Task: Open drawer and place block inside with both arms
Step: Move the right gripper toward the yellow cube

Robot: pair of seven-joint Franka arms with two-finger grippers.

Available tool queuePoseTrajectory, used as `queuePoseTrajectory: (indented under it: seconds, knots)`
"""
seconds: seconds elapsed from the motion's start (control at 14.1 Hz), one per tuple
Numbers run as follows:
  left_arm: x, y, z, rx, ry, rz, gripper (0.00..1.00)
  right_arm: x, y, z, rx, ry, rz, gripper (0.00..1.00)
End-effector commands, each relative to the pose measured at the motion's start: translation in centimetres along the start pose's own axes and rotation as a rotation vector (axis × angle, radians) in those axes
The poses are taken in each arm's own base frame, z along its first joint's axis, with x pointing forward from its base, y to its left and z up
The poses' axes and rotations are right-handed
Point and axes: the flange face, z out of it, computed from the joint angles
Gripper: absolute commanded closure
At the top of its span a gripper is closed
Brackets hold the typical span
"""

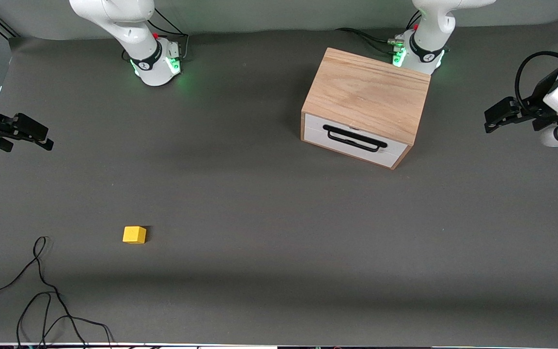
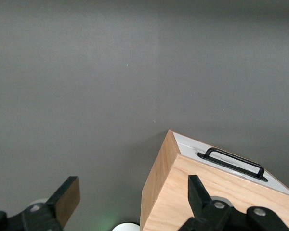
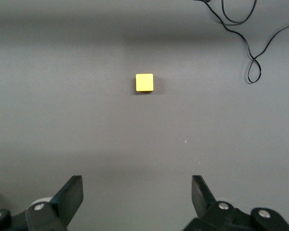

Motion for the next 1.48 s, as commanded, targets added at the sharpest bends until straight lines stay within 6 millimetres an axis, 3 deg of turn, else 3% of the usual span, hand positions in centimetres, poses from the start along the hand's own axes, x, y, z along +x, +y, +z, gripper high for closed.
queuePoseTrajectory:
  seconds: [0.0,0.49,0.92,1.2,1.41]
  knots:
    - [-0.7,-0.3,-1.4,0.0,0.053,-0.006,0.0,-0.3,-0.1,-0.3,0.019,-0.026,0.006,0.0]
    - [-0.7,-0.3,-1.4,0.0,0.053,-0.006,0.0,0.4,0.4,0.1,0.018,-0.019,0.0,0.0]
    - [-0.7,-0.3,-1.4,0.0,0.053,-0.006,0.0,3.0,0.7,3.4,0.013,-0.002,0.008,0.0]
    - [-0.7,-0.2,-1.4,0.0,0.053,-0.005,0.0,5.5,1.0,8.3,0.001,-0.022,0.004,0.0]
    - [-0.7,-0.3,-1.4,0.0,0.053,-0.006,0.0,8.1,1.6,13.9,0.013,-0.032,0.025,0.0]
